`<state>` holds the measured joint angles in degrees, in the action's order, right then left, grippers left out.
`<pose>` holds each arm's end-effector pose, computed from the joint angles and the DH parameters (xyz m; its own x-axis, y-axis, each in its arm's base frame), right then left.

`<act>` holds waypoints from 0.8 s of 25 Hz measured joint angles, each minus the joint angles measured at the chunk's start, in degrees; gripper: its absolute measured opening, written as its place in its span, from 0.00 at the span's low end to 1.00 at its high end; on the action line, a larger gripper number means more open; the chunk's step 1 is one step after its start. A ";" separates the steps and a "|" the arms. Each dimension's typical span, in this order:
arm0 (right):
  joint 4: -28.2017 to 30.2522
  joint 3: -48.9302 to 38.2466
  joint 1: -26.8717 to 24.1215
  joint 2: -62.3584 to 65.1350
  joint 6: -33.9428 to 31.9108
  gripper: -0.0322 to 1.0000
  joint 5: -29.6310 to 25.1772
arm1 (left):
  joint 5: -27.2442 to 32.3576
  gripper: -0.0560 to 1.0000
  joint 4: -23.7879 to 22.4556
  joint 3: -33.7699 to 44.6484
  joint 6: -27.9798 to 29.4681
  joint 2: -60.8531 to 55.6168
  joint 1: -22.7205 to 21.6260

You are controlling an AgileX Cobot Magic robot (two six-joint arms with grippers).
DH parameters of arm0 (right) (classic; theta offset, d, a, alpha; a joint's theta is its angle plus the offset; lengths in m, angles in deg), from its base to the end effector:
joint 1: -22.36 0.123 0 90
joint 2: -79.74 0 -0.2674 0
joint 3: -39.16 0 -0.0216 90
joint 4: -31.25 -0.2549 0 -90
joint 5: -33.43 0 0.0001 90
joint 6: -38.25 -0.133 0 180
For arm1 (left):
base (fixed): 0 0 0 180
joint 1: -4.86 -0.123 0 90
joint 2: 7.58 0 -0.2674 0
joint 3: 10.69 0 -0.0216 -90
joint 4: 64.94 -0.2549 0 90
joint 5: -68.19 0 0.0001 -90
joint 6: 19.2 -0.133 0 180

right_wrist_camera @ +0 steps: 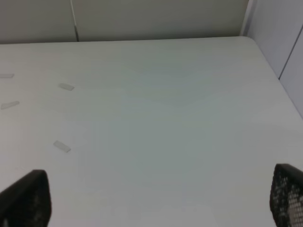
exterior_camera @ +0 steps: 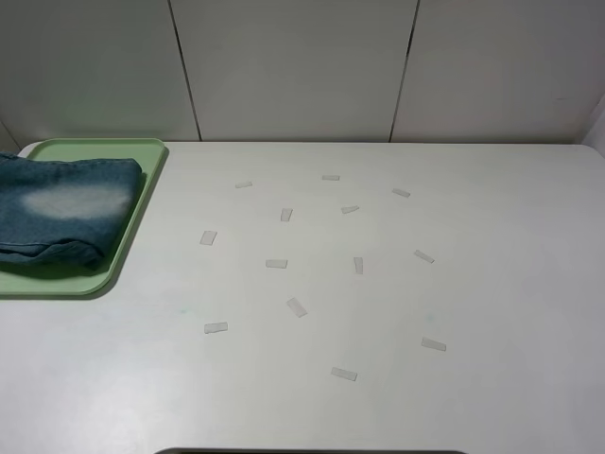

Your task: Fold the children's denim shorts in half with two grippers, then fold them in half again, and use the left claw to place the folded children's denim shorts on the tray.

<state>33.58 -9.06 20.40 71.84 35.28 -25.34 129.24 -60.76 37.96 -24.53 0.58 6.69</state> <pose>0.0551 -0.0065 0.2638 -0.4181 0.0450 -0.9073 0.0786 0.9968 0.0133 0.0539 -0.0102 0.2566 -0.4602 0.0722 -0.8849 0.1150 0.9931 0.0213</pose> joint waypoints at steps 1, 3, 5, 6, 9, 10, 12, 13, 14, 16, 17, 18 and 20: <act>0.00 0.00 0.00 0.00 0.00 0.71 0.00 | 0.00 0.99 0.00 -0.01 0.00 0.00 0.58; 0.00 0.00 0.00 0.00 0.00 0.71 0.00 | -0.04 0.99 0.00 -0.01 0.00 0.00 1.63; 0.00 0.00 0.00 0.00 0.00 0.71 0.00 | -0.11 0.99 0.00 -0.01 0.00 0.00 1.83; 0.00 0.00 0.00 0.00 0.00 0.71 0.00 | -0.11 0.99 0.00 -0.01 0.00 0.00 1.84; 0.00 0.00 0.00 0.00 0.00 0.71 0.00 | -0.17 0.99 0.00 -0.01 0.00 0.00 1.84; 0.00 0.00 0.00 0.00 0.00 0.71 0.00 | -0.17 0.99 0.00 -0.01 0.00 0.00 1.84; 0.00 0.00 0.00 0.00 0.00 0.71 0.00 | -0.17 0.99 0.00 -0.01 0.00 0.00 1.84; 0.00 0.00 0.00 0.00 0.00 0.71 0.00 | -0.17 0.99 0.00 -0.01 0.00 0.00 1.84; 0.00 0.00 0.00 0.00 0.00 0.71 0.00 | -0.17 0.99 0.00 -0.01 0.00 0.00 1.84; 0.00 0.00 0.00 0.00 0.00 0.71 0.00 | -0.17 0.99 0.00 -0.01 0.00 0.00 1.84; 0.00 0.00 0.00 0.00 0.00 0.71 0.00 | -0.17 0.99 0.00 -0.01 0.00 0.00 1.84; 0.00 0.00 0.00 0.00 0.00 0.71 0.00 | -0.17 0.99 0.00 -0.01 0.00 0.00 1.84; 0.00 0.00 0.00 0.00 0.00 0.71 0.00 | -0.17 0.99 0.00 -0.01 0.00 0.00 1.84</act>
